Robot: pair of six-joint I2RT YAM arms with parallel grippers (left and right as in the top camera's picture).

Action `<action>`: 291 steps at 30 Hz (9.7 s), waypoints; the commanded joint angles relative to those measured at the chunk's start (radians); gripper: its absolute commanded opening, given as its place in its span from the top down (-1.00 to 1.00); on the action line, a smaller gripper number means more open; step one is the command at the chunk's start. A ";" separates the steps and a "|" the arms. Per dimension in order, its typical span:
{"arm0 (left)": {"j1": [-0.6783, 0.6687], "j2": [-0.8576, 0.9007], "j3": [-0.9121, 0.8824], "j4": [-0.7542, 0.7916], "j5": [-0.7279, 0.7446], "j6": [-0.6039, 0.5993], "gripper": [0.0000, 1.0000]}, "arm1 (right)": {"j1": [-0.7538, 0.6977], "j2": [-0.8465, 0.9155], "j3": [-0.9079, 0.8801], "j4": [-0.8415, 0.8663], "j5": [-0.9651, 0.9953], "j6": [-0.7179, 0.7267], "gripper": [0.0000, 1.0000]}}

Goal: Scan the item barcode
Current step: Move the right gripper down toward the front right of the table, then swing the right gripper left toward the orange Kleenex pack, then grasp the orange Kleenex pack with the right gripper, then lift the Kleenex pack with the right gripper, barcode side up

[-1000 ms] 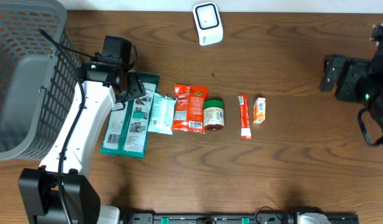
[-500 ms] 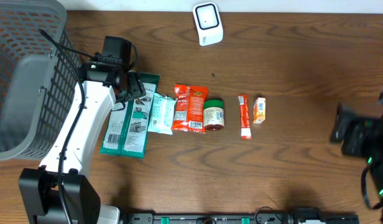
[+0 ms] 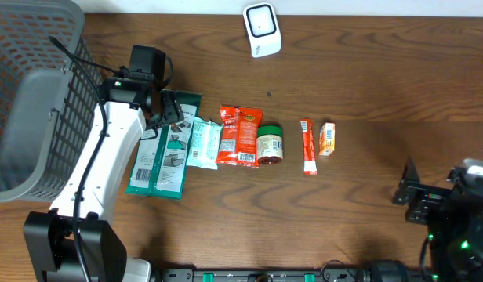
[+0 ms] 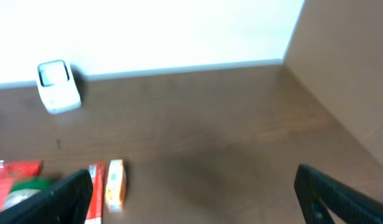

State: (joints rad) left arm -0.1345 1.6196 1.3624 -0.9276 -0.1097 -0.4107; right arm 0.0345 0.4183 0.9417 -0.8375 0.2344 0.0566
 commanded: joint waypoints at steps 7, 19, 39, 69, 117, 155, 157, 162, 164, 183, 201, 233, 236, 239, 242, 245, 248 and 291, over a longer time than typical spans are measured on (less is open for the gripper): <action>0.000 0.002 -0.003 -0.002 -0.006 0.006 -0.68 | 0.007 -0.248 -0.390 0.500 -0.159 -0.006 -0.98; 0.000 0.002 -0.003 -0.002 -0.006 0.006 -0.68 | 0.018 -0.413 -0.818 1.138 -0.174 -0.006 -0.99; 0.000 0.002 -0.003 -0.002 -0.006 0.006 -0.68 | 0.051 -0.413 -0.937 0.763 -0.226 -0.006 -0.99; 0.000 0.002 -0.003 -0.002 -0.006 0.006 -0.68 | 0.051 -0.413 -0.937 0.763 -0.225 -0.021 -0.99; 0.000 0.002 -0.003 -0.002 -0.006 0.006 -0.68 | 0.051 0.166 0.080 0.007 -0.368 0.062 -0.99; 0.000 0.002 -0.003 -0.002 -0.006 0.006 -0.68 | 0.177 0.968 0.457 -0.378 -0.566 0.129 -0.98; 0.000 0.002 -0.003 -0.002 -0.006 0.006 -0.68 | 0.193 0.988 0.457 -0.343 -0.637 0.129 -0.91; 0.000 0.002 -0.003 -0.002 -0.006 0.006 -0.68 | 0.271 1.011 0.456 -0.279 -0.561 0.240 -0.04; 0.000 0.002 -0.003 -0.002 -0.006 0.006 -0.68 | 0.322 1.022 0.456 -0.262 -0.473 0.286 -0.09; 0.000 0.002 -0.003 -0.002 -0.006 0.006 -0.68 | 0.473 1.294 0.456 -0.118 -0.312 0.365 -0.66; 0.000 0.002 -0.003 -0.002 -0.006 0.006 -0.68 | 0.284 1.347 0.454 -0.207 -0.127 0.365 -0.40; 0.000 0.002 -0.003 -0.002 -0.006 0.006 -0.68 | 0.208 1.349 0.271 -0.042 -0.131 0.365 0.18; 0.000 0.002 -0.003 -0.002 -0.006 0.006 -0.68 | 0.208 1.349 0.255 -0.017 -0.131 0.365 0.18; 0.000 0.002 -0.003 -0.002 -0.006 0.006 -0.68 | 0.208 1.349 0.224 0.021 -0.131 0.365 0.20; 0.000 0.002 -0.003 -0.002 -0.006 0.006 -0.68 | 0.208 1.349 0.207 0.046 -0.130 0.365 0.38; 0.000 0.002 -0.003 -0.002 -0.006 0.006 -0.68 | 0.208 1.349 0.209 0.054 -0.125 0.329 0.62; 0.000 0.002 -0.003 -0.002 -0.006 0.006 -0.68 | 0.206 1.345 0.223 0.041 -0.090 0.305 0.85; 0.000 0.002 -0.003 -0.002 -0.006 0.006 -0.68 | 0.229 1.336 0.098 0.209 -0.139 0.309 0.52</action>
State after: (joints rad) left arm -0.1345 1.6199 1.3628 -0.9268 -0.1101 -0.4107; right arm 0.2554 1.7573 1.0534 -0.6331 0.1711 0.3565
